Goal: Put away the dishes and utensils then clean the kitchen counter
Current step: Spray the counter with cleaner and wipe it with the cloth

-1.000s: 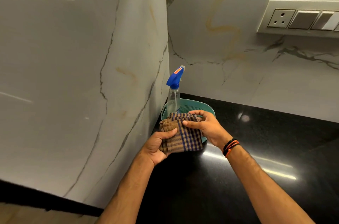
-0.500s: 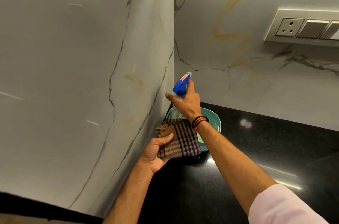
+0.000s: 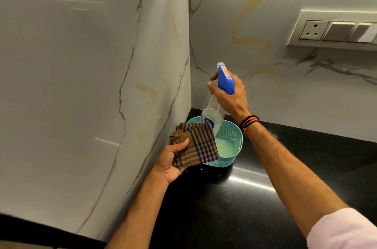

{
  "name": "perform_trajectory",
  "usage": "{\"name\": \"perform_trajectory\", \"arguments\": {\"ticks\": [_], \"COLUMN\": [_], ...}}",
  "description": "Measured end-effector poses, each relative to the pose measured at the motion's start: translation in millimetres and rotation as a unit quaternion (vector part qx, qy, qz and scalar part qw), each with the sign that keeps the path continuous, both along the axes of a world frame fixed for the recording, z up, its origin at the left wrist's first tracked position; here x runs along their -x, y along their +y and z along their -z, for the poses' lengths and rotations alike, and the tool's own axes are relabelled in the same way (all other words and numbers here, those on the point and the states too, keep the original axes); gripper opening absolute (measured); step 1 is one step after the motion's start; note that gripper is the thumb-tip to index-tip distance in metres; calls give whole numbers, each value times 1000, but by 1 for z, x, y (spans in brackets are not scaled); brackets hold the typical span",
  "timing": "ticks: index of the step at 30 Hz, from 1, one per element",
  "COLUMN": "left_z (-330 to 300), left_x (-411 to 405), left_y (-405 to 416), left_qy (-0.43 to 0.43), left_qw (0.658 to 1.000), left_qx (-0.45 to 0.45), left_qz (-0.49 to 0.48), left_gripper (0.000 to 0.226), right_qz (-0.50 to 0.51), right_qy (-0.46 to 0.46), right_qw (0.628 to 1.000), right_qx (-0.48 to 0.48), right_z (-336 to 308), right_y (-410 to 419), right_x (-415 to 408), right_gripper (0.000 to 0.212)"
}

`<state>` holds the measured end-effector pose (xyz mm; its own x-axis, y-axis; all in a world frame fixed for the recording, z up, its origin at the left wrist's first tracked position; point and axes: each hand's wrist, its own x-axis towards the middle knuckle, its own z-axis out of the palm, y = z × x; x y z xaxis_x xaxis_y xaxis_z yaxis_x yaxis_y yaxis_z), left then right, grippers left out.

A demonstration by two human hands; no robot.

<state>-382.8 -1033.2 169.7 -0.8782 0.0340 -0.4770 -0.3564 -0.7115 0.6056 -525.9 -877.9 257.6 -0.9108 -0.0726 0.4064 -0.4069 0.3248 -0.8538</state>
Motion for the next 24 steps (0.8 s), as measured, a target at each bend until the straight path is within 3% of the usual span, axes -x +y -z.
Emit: {"name": "perform_trajectory", "arguments": {"ticks": [5,9,13,18,24], "left_z": [-28,-63,-89,-110,-112], "left_x": [23,44,61,71,69], "left_y": [-3,-2,1,7,13], "left_qy": [55,100,133,175,176], "left_qw": [998,993,989,982,982], "left_qx": [29,50,67,70,67], "left_qz": [-19,-21,-13,16,17], "left_gripper": [23,20,36,38,40], "right_qz": [-104,-146,-208,-206,-163], "right_qy": [11,22,-36,-95,-91], "right_qw": [988,987,977,973,981], "right_qx": [116,68,16,49,47], "right_z": [-63,-91,-80,-54,-40], "right_y": [29,42,41,32,22], "right_x": [-5,-16,-28,-48,-71], "right_gripper": [11,16,12,19,19]}}
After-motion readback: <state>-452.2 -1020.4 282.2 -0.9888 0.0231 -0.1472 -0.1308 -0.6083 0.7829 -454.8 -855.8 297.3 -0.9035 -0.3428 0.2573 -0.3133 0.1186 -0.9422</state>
